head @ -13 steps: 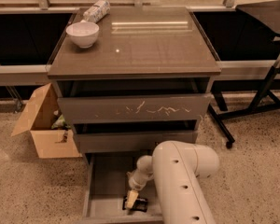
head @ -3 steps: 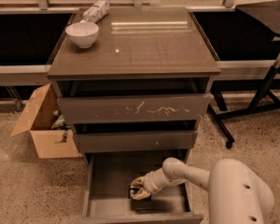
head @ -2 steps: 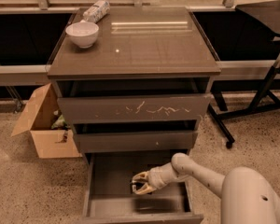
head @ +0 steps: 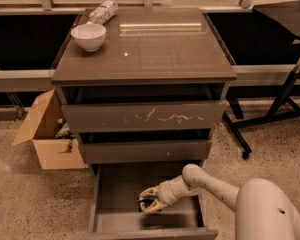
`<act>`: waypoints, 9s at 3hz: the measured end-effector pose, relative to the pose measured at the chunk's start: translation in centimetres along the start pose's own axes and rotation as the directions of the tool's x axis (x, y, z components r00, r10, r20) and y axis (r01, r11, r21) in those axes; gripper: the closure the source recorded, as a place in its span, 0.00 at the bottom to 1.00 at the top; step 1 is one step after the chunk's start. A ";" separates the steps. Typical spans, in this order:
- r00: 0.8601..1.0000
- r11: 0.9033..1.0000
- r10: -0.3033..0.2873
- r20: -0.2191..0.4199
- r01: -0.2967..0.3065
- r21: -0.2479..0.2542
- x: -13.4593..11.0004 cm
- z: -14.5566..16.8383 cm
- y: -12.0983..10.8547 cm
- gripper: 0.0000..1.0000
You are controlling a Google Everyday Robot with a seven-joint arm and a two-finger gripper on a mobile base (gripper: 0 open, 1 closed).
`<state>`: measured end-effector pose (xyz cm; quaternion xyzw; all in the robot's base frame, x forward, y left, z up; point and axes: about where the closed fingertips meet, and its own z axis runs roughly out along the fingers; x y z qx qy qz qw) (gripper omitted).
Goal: Pick rxbar chocolate from bottom drawer and place on counter
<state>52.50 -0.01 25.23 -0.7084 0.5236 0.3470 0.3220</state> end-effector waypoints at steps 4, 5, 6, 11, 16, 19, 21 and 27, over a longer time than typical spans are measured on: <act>0.942 0.943 -0.330 -0.064 0.327 -0.056 -17.8 -7.0 1.7 1.00; 0.928 0.931 -0.366 -0.069 0.365 -0.023 -19.2 -8.7 1.2 1.00; 0.901 0.903 -0.428 -0.074 0.429 0.000 -23.1 -12.1 0.8 1.00; 0.715 0.723 -0.669 -0.202 0.690 0.048 -43.3 -29.4 -4.0 1.00; 0.714 0.753 -0.609 -0.346 0.657 0.030 -49.1 -40.7 -15.9 1.00; 0.762 0.800 -0.527 -0.376 0.594 0.083 -46.1 -42.0 -25.5 0.81; 0.758 0.793 -0.552 -0.348 0.606 0.064 -45.3 -42.2 -25.3 0.34; 0.717 0.710 -0.582 -0.384 0.678 0.189 -50.7 -47.8 -23.8 0.00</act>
Offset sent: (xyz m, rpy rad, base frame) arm -0.0539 0.0324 0.2140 -0.0232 -0.3019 0.2710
